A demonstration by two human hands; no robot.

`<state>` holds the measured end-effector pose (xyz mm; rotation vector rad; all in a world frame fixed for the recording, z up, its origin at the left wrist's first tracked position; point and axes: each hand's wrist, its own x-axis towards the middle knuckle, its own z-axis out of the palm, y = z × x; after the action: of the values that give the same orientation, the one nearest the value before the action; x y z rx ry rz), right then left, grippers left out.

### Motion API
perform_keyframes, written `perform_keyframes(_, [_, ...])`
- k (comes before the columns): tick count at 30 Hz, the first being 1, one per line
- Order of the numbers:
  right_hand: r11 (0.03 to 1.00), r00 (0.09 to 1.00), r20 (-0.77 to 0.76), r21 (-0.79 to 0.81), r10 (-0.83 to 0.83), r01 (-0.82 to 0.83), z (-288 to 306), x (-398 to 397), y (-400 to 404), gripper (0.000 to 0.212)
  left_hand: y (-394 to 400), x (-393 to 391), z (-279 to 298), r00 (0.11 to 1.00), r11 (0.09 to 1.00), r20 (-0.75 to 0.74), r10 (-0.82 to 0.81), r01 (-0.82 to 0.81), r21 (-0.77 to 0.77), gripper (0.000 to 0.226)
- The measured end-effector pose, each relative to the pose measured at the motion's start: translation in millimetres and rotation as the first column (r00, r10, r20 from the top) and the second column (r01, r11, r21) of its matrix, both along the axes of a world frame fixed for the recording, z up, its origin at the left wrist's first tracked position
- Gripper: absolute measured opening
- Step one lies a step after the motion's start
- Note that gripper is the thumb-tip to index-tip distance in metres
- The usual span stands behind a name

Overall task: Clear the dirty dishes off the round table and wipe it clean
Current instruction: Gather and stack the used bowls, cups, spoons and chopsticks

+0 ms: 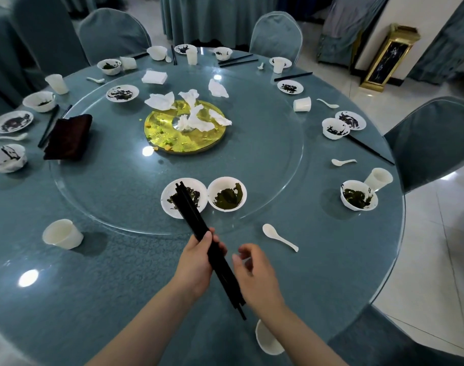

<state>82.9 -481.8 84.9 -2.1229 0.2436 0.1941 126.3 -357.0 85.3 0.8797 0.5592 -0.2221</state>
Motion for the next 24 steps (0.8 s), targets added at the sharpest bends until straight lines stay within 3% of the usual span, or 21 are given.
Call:
perform_keyframes(2, [0.905, 0.936, -0.257, 0.290, -0.240, 0.312, -6.0, 1.0, -1.5, 0.019, 0.7, 5.6, 4.8, 0.998, 0.998, 0.021, 0.055, -0.054, -0.016, 0.015])
perform_keyframes(5, [0.526, 0.718, -0.607, 0.510, -0.341, 0.681, -11.1, 3.3, -2.6, 0.032, 1.7, 13.9, 19.1, 0.989, 0.992, 0.088, 0.121, -0.116, -0.057, 0.017])
perform_keyframes(8, [0.326, 0.610, -0.735, 0.522, -0.296, 0.788, -8.5, 5.3, 0.7, 0.040, 1.4, 17.0, 28.6, 0.977, 0.985, 0.140, 0.158, -0.147, -0.088, 0.017])
perform_keyframes(11, [0.259, 0.616, -0.738, 0.560, -0.276, 0.787, 2.8, 12.6, 11.0, 0.040, -8.7, 8.7, 27.8, 0.979, 0.994, 0.169, 0.111, -0.107, -0.032, 0.017])
perform_keyframes(15, [0.306, 0.681, -0.672, 0.609, -0.290, 0.732, 20.3, 18.9, 17.4, 0.030, -13.5, 2.8, 24.5, 0.980, 0.996, 0.177, 0.092, -0.088, -0.029, 0.016])
perform_keyframes(16, [0.366, 0.722, -0.630, 0.625, -0.285, 0.690, 21.5, 18.2, 17.6, 0.029, -11.1, 4.1, 24.3, 0.979, 0.995, 0.180, 0.095, -0.091, -0.032, 0.015])
perform_keyframes(18, [0.595, 0.826, -0.498, 0.590, -0.264, 0.546, 18.0, 14.0, 17.6, 0.030, -5.5, 7.1, 22.7, 0.979, 0.995, 0.180, 0.097, -0.093, -0.030, 0.015])
perform_keyframes(21, [0.947, 0.978, -0.203, 0.300, -0.050, 0.110, 12.1, 6.4, 13.1, 0.029, -0.6, 9.0, 16.5, 0.983, 0.995, 0.153, 0.099, -0.097, -0.019, 0.016])
perform_keyframes(22, [0.989, 0.988, -0.129, 0.134, 0.084, -0.067, 10.0, 4.0, 10.5, 0.025, -0.4, 9.1, 14.8, 0.985, 0.995, 0.143, 0.096, -0.094, -0.014, 0.016])
perform_keyframes(24, [0.932, 0.947, -0.112, -0.180, 0.300, -0.316, 10.2, 1.3, 8.5, 0.023, -2.1, 9.3, 12.9, 0.989, 0.997, 0.126, 0.074, -0.077, 0.015, 0.016])
